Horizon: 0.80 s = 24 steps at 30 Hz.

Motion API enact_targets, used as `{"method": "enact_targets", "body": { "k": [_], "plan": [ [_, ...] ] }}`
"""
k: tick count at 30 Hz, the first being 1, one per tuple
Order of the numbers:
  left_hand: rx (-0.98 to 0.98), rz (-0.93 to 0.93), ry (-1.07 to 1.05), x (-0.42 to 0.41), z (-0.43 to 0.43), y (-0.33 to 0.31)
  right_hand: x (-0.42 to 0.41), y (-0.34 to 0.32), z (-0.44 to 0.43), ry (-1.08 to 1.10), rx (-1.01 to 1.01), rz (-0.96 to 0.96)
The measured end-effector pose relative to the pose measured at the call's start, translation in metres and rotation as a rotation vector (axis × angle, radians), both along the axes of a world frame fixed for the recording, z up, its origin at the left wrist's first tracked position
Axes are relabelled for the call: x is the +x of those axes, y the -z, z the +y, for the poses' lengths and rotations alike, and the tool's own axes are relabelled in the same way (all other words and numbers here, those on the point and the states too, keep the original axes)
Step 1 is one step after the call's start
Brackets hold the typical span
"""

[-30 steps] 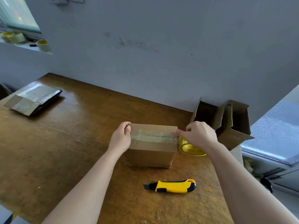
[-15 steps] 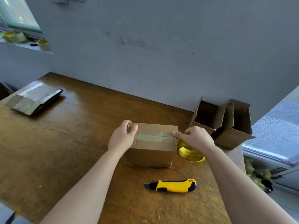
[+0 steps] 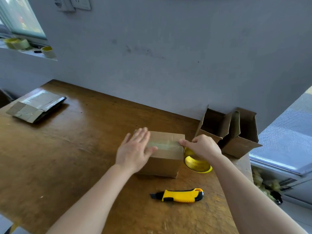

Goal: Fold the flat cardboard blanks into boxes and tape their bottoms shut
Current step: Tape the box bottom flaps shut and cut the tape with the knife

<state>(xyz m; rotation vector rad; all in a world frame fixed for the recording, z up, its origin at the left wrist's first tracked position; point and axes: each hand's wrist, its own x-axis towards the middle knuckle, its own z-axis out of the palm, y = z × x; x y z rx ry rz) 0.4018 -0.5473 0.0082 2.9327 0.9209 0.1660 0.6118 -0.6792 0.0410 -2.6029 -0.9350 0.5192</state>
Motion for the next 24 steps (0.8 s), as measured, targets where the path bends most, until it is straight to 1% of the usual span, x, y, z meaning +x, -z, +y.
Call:
{"method": "enact_targets", "body": {
  "k": [2,4,6,7,9,11,13,15,16,20,22,24],
  "plan": [
    [-0.015,0.098,-0.137,-0.011,0.012,-0.002,-0.004,0.001,0.002,-0.003,0.02,0.026],
    [0.014,0.159,-0.212,-0.005,0.011,-0.009,-0.009,0.002,0.004,-0.001,0.019,0.005],
    [0.052,0.136,-0.213,0.012,-0.006,-0.015,-0.014,0.002,0.003,0.017,0.01,-0.021],
    [0.04,0.102,-0.192,0.021,-0.018,-0.015,-0.016,0.001,0.002,0.028,0.004,-0.032],
    [-0.021,0.057,-0.163,0.029,-0.039,-0.014,-0.021,0.002,0.001,0.047,-0.005,-0.048],
    [-0.08,0.051,-0.132,0.029,-0.036,-0.015,-0.029,0.003,0.001,0.054,0.009,-0.013],
    [-0.133,0.064,-0.051,0.023,-0.012,-0.016,-0.039,0.003,0.002,0.018,0.037,0.105],
    [-0.208,0.088,0.012,0.015,0.015,-0.023,-0.053,0.003,0.006,-0.026,0.073,0.29],
    [-0.225,0.08,0.005,0.012,0.025,-0.025,-0.062,0.004,0.009,-0.031,0.104,0.392],
    [-0.2,-0.068,-0.077,0.007,0.027,-0.021,-0.092,0.011,0.01,-0.023,0.311,0.786],
    [-0.216,-0.05,-0.062,0.007,0.025,-0.015,-0.099,0.017,0.008,-0.028,0.392,0.969],
    [-0.222,-0.009,-0.045,0.004,0.028,-0.01,-0.107,0.022,0.006,-0.036,0.434,1.021]
  ]
}}
